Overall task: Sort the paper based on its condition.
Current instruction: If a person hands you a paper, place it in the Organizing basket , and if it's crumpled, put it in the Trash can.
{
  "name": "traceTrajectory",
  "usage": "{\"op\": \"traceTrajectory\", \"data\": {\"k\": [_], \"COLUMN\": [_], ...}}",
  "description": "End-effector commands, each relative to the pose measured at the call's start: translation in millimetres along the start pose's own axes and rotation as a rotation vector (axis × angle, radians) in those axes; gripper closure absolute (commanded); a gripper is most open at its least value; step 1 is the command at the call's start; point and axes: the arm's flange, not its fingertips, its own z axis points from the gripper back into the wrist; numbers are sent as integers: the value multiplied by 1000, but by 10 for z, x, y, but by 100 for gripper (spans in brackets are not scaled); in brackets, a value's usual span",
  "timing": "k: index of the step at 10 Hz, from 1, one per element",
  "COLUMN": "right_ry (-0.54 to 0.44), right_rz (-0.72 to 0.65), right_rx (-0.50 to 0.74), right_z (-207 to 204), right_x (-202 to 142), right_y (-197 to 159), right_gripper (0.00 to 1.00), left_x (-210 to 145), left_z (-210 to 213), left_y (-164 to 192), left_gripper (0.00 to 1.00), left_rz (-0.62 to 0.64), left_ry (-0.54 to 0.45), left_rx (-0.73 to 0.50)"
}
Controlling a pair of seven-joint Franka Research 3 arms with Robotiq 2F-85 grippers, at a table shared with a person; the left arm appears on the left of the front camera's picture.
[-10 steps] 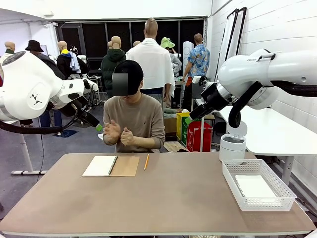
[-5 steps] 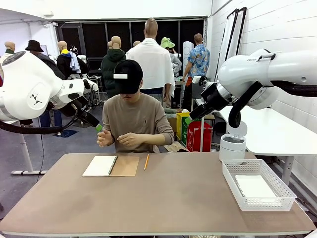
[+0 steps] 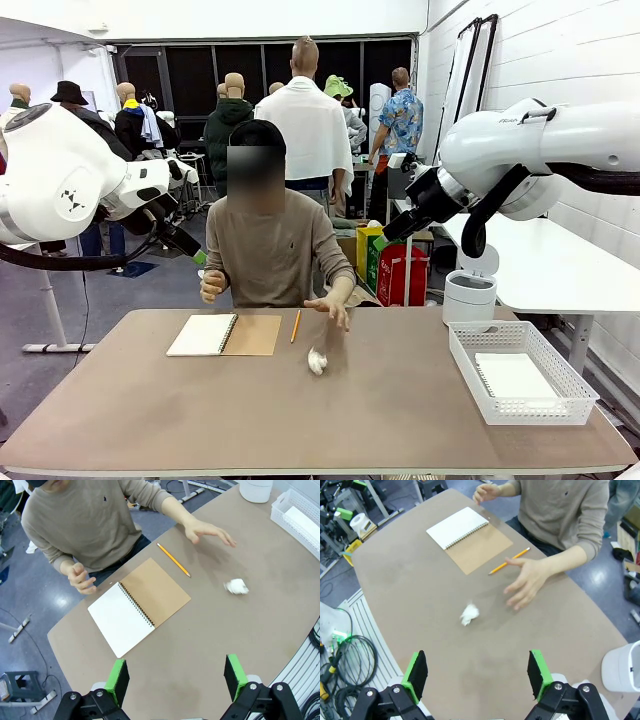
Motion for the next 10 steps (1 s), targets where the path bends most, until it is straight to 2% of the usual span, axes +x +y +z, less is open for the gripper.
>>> {"op": "traceTrajectory", "data": {"k": [1,10], "right_ry": [-1,-1], "right_rz": [1,1], "right_rx": [-1,-1], "right_z": [5,5], "right_x": [0,0], "right_y": [4,4], "right_gripper": [0,0], "left_x": [3,3], "left_z": [6,6], "left_y": [13,13], "left_gripper": [0,0], "left_rz": [-2,-2], "left_ry": [-12,-12], "left_rx": [-6,-6]}}
